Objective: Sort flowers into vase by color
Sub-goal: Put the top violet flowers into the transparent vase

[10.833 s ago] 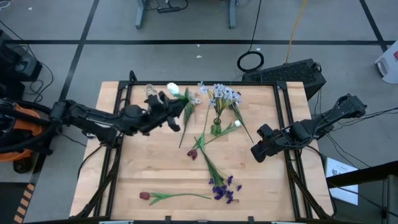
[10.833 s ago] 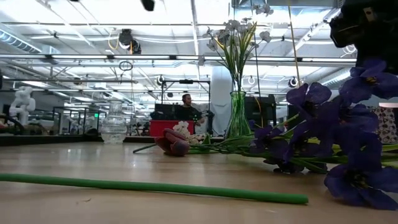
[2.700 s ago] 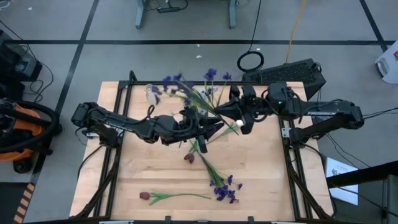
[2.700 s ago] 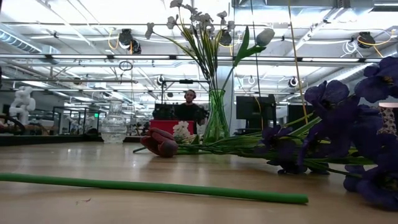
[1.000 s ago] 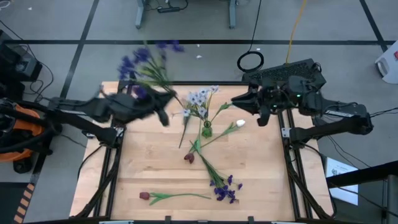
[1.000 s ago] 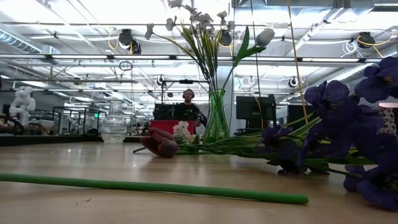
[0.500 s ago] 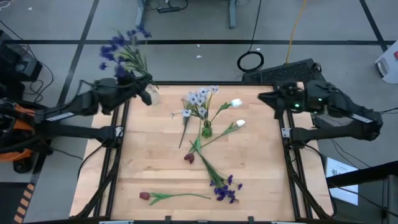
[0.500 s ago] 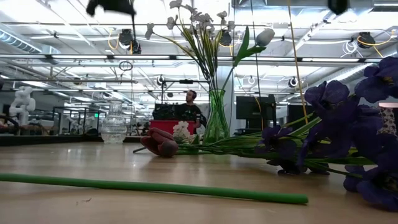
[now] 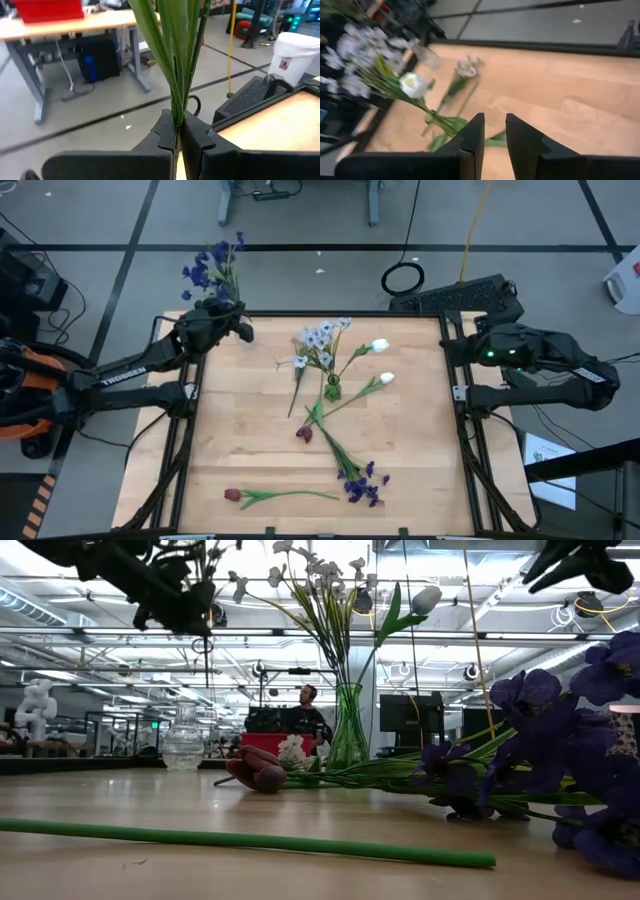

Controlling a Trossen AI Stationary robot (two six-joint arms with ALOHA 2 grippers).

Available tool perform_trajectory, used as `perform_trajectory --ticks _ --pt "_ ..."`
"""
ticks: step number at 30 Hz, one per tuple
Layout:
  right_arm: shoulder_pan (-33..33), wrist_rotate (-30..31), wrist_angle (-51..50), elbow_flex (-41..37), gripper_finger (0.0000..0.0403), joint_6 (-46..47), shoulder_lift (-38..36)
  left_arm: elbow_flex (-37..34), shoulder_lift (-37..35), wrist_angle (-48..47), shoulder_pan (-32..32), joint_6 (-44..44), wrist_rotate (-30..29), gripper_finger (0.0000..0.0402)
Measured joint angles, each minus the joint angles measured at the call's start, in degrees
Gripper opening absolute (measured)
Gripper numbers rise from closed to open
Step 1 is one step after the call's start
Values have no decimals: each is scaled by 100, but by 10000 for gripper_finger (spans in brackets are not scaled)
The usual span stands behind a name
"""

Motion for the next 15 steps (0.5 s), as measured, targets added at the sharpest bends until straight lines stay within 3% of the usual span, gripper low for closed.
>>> perform_trajectory --ticks 4,15 --pt "0 4 4 -246 70 -11 101 4 -7 13 348 -352 364 10" --pt "0 6 79 -642 70 181 161 4 -4 -281 747 -378 465 10"
